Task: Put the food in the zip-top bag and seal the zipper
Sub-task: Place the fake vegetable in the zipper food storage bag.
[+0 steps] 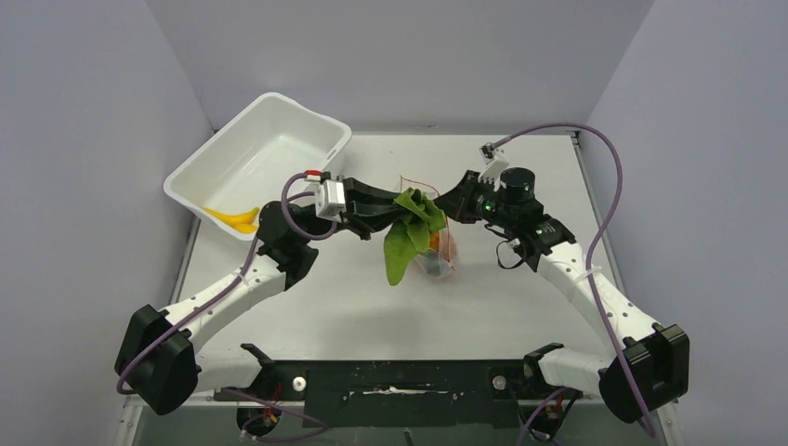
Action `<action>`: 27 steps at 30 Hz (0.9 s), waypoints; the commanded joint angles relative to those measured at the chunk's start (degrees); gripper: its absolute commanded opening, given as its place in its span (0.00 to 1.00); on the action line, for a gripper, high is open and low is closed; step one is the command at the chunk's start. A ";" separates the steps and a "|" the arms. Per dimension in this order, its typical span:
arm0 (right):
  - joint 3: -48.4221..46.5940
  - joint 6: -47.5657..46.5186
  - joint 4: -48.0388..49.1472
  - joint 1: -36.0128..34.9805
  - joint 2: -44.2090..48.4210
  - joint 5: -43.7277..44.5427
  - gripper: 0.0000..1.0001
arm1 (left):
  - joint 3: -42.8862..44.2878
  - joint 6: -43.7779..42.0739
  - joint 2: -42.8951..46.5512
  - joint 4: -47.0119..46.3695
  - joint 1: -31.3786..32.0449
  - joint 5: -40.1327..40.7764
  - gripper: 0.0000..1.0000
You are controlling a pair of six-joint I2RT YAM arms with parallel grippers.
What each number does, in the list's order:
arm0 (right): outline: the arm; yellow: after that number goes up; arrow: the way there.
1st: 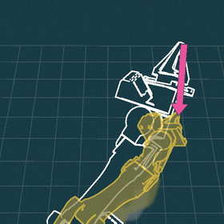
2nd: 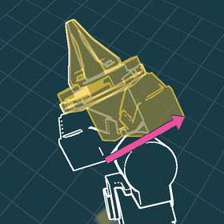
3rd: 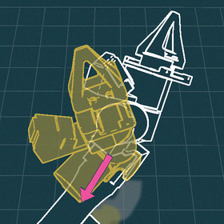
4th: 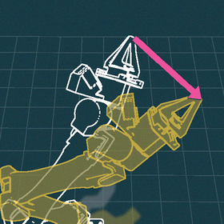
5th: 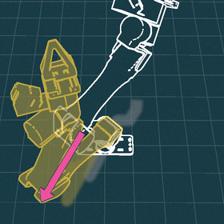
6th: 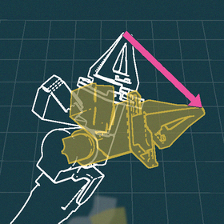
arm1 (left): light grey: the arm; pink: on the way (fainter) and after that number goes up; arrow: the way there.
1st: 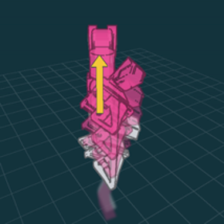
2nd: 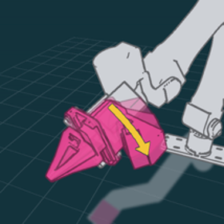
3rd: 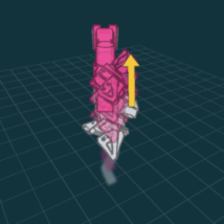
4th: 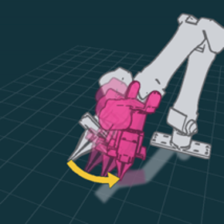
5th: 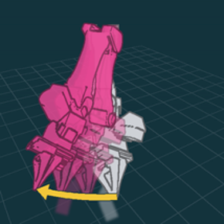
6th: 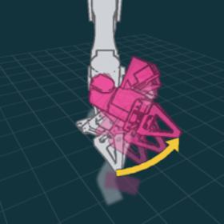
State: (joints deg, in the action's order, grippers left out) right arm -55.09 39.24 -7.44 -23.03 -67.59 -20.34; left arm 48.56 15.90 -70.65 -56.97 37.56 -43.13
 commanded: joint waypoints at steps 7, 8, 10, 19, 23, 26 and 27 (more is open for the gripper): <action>-2.86 -0.88 1.55 -0.58 3.02 -2.10 0.00 | 0.05 -14.36 -1.51 7.20 0.31 -0.10 0.00; -2.91 -0.84 1.56 -0.57 3.12 -2.16 0.00 | 0.05 -15.79 -1.70 9.19 0.29 -0.23 0.00; -3.00 -0.75 1.55 -0.65 3.13 -2.34 0.00 | -0.12 -18.21 -2.21 10.87 0.28 -0.63 0.00; -3.07 -0.75 1.96 -1.12 2.79 -3.06 0.00 | -3.06 -21.84 -4.97 9.09 0.25 -2.09 0.00; -3.31 -0.84 1.91 -1.40 2.60 -3.33 0.00 | -3.37 -24.43 -6.34 10.61 0.26 -1.65 0.00; -3.49 -0.97 2.02 -1.80 2.41 -3.73 0.00 | -3.45 -28.33 -6.83 13.20 0.48 0.98 0.00; -3.57 -1.01 2.14 -1.93 2.36 -3.85 0.00 | -3.54 -29.32 -7.05 13.72 0.54 1.48 0.00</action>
State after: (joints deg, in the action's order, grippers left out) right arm -55.11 39.22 -8.08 -24.16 -66.30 -22.37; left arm 44.60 -7.86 -77.58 -43.40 37.69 -44.07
